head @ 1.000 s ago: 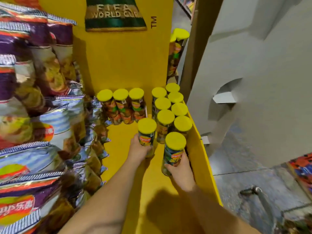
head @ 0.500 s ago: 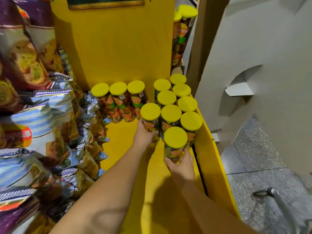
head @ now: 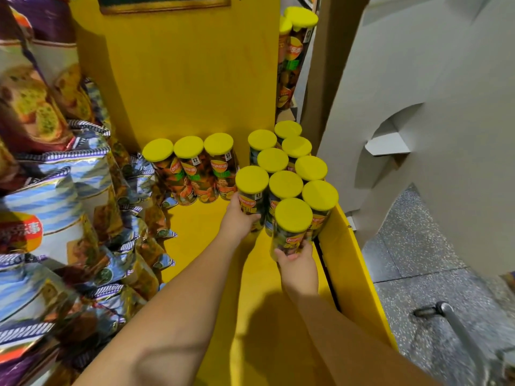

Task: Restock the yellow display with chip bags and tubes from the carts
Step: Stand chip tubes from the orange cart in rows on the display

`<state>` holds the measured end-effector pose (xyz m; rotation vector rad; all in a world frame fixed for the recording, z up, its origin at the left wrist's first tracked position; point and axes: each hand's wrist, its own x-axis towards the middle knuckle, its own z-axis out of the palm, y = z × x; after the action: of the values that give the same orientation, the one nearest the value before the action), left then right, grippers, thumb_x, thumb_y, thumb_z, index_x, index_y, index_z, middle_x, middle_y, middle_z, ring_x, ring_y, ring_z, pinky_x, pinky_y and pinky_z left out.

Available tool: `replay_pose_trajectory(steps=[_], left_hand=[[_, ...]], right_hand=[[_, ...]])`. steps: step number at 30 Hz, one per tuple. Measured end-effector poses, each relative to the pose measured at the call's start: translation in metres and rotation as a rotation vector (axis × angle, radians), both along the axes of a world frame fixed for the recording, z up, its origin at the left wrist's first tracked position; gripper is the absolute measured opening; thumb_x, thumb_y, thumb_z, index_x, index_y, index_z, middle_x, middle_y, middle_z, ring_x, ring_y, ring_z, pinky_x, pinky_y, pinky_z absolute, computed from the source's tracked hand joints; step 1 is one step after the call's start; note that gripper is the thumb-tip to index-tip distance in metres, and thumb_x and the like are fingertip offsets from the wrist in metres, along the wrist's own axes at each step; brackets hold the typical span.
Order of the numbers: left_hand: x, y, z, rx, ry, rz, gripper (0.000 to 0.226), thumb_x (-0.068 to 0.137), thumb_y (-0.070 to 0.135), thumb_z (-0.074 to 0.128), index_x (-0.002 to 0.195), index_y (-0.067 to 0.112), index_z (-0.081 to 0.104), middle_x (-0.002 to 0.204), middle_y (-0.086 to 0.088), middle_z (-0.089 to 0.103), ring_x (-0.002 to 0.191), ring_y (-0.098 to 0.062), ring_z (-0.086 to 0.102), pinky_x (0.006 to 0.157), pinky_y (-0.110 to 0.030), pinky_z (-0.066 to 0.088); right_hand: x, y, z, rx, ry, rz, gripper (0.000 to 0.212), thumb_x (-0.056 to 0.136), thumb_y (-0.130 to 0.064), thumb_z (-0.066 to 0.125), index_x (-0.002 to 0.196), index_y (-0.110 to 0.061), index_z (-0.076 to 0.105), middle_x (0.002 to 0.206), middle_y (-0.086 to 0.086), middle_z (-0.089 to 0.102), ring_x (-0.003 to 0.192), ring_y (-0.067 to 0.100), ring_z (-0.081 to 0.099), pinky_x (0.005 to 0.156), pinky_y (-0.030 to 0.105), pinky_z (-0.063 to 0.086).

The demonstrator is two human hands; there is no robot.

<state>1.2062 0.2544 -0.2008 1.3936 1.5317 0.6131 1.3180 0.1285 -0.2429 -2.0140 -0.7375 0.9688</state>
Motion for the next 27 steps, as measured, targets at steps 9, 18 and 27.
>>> replay_pose_trajectory(steps=[9,18,27], left_hand=[[0.001,-0.012,0.005,-0.134,-0.009,0.014,0.079,0.087,0.007,0.069,0.147,0.018,0.019,0.141,-0.01,0.05,0.124,-0.031,0.052,0.101,-0.043,0.044],[-0.011,-0.04,0.03,-0.22,0.011,0.033,0.079,0.092,0.018,0.063,0.153,0.012,0.015,0.15,-0.01,0.039,0.127,-0.034,0.047,0.1,-0.043,0.044],[-0.009,-0.137,0.092,-0.298,-0.091,0.098,0.035,0.089,0.014,0.054,0.125,0.012,0.052,0.09,-0.006,0.062,0.091,-0.03,0.063,0.079,-0.042,0.051]], right_hand=[[-0.002,-0.001,0.007,-0.008,-0.132,-0.014,0.054,0.087,-0.03,0.07,0.131,-0.016,0.042,0.094,0.0,0.068,0.092,0.021,0.065,0.07,0.029,0.044],[0.005,-0.01,0.036,-0.064,-0.133,0.113,0.069,0.09,-0.019,0.066,0.148,-0.02,0.028,0.127,0.003,0.06,0.115,0.025,0.058,0.081,0.03,0.044],[-0.001,-0.08,0.109,-0.152,-0.049,0.14,0.038,0.094,-0.022,0.053,0.132,-0.018,0.051,0.098,-0.004,0.062,0.08,0.018,0.059,0.069,0.029,0.046]])
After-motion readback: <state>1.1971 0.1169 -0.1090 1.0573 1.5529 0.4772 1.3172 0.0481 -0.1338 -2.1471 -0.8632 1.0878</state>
